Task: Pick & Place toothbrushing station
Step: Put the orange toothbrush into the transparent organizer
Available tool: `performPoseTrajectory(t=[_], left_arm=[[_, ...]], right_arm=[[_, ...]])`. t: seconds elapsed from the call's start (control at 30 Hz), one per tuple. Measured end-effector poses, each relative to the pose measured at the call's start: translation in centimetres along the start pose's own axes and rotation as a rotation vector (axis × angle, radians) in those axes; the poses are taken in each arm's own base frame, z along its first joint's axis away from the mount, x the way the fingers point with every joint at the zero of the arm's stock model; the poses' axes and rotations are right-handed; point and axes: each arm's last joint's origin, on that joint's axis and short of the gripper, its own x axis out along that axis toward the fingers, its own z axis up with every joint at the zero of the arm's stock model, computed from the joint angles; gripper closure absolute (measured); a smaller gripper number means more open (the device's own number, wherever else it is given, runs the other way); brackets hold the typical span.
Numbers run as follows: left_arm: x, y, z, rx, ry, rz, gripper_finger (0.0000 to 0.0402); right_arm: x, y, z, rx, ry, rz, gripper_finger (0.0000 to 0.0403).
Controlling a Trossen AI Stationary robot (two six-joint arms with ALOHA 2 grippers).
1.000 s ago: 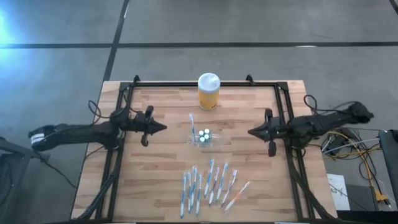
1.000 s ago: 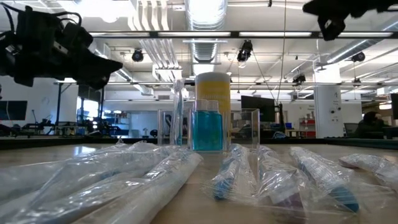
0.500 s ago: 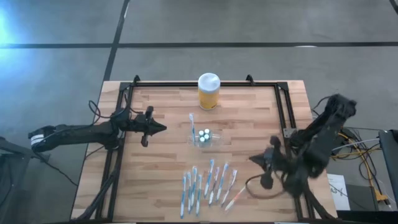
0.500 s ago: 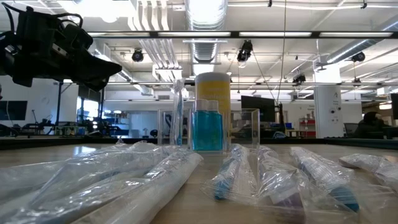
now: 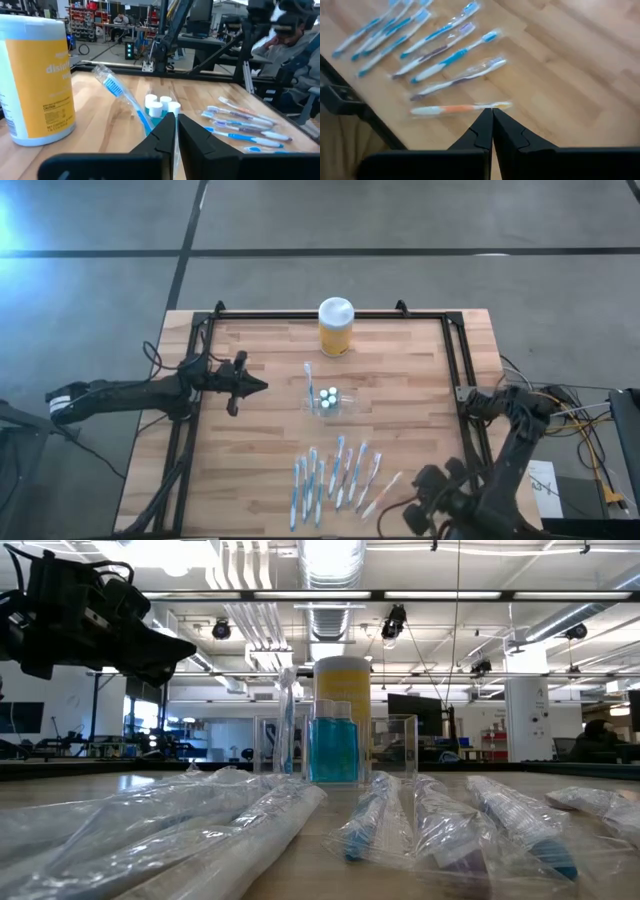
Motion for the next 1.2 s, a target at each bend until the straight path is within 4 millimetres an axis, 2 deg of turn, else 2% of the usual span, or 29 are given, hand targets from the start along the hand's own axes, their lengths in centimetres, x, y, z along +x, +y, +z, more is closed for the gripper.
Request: performPoseTrajectory(t=[0.17,0.37,0.5,0.6,0.7,0.87,1.07,1.2], left_arm=[[0.0,0.0,-0.2,-0.014,0.015,-0.017,0.038],[0.0,-0.1,-0.5,-0.025,0.035,-0.044,0.038],[-0.1,-0.2,-0.5,-0.047,0.04,-0.086,0.0382],[-0.1,-0.3,-0.5,-0.054,0.042,-0.105,0.0383],[-0.1,-0.3,-0.5,-0.068,0.043,-0.105,0.0383],[-0.1,-0.3,-0.5,-0.068,0.043,-0.107,0.0383],[-0.1,-0.3,-0.5,-0.065,0.046,-0.107,0.0383],[-0.1,-0.3,-0.5,-0.066,0.049,-0.107,0.0383]], right_arm=[[1.2,2.7,-1.5,0.022,0.013,-0.004,0.0394],[4.4,5.1,-3.1,0.024,0.12,-0.104,0.0394],[6.6,6.0,-2.8,0.114,0.192,-0.131,0.0394],[8.1,6.8,-2.0,0.152,0.256,-0.035,0.0394],[9.7,6.9,-1.4,0.143,0.308,0.022,0.0394],[12.6,6.0,-1.6,0.185,0.371,-0.045,0.0394],[13.4,5.8,-1.0,0.175,0.302,-0.029,0.0394],[13.8,6.6,-0.8,0.141,0.419,0.048,0.0394]])
